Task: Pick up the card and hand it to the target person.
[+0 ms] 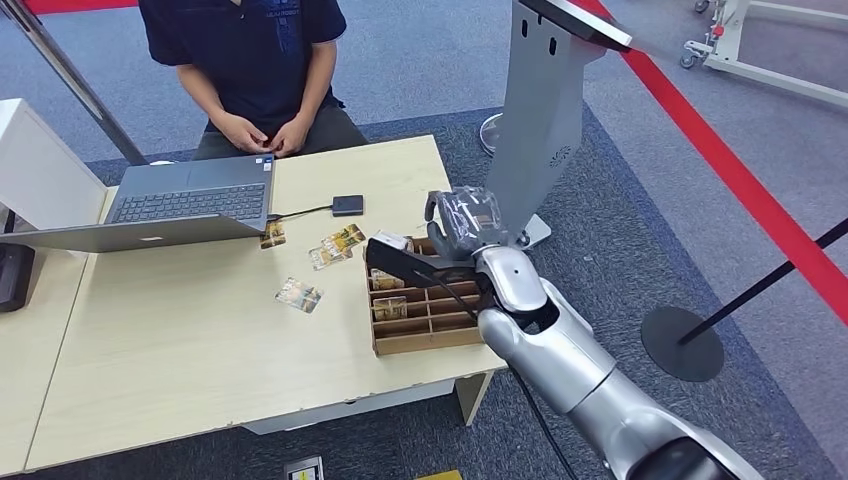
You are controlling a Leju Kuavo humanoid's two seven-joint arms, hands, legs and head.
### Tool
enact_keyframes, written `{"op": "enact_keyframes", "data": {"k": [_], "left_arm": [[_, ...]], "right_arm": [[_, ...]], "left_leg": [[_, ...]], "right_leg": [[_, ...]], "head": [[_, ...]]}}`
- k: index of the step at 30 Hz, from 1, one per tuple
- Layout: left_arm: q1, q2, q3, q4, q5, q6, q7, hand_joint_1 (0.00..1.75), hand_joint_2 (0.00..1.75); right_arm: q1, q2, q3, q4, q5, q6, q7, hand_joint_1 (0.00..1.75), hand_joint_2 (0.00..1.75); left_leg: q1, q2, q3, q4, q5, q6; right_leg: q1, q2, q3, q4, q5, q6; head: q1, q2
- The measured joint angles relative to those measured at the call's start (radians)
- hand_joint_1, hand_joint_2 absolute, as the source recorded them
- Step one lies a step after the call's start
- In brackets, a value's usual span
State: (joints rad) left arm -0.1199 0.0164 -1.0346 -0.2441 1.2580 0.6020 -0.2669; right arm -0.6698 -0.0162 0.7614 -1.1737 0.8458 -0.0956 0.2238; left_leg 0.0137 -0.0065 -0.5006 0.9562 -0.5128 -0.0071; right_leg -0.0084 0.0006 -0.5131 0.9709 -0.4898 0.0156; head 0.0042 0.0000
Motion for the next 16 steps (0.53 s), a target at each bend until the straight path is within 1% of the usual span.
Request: {"op": "enact_keyframes", "data": {"k": [2, 8, 12, 16], "left_arm": [[0.000, 0.000, 0.000, 0.000, 0.000, 0.000, 0.000, 0.00, 0.00], [0.000, 0.000, 0.000, 0.000, -0.004, -0.001, -0.001, 0.00, 0.00], [-0.001, 0.000, 0.000, 0.000, -0.015, -0.004, -0.008, 0.00, 0.00], [-0.001, 0.000, 0.000, 0.000, -0.023, -0.006, -0.010, 0.00, 0.00]], "right_arm": [[0.005, -0.005, 0.000, -0.045, -0.034, 0.016, -0.016, 1.65, 1.75], [0.000, -0.010, 0.002, -0.132, -0.148, 0.049, -0.060, 1.71, 1.75], [-0.029, 0.004, 0.008, -0.130, -0.178, 0.048, -0.079, 1.74, 1.75], [-0.063, 0.028, 0.017, -0.092, -0.195, 0.030, -0.099, 1.75, 1.75]], "left_leg": [[0.000, 0.000, 0.000, 0.000, 0.000, 0.000], [0.000, 0.000, 0.000, 0.000, 0.000, 0.000], [0.000, 0.000, -0.001, 0.000, 0.000, 0.000], [0.000, 0.000, -0.001, 0.000, 0.000, 0.000]], "right_leg": [[0.000, 0.000, 0.000, 0.000, 0.000, 0.000], [0.000, 0.000, 0.000, 0.000, 0.000, 0.000], [0.000, 0.000, 0.000, 0.000, 0.000, 0.000], [0.000, 0.000, 0.000, 0.001, 0.000, 0.000]], "head": [[0.000, 0.000], [0.000, 0.000], [0.000, 0.000], [0.000, 0.000]]}}
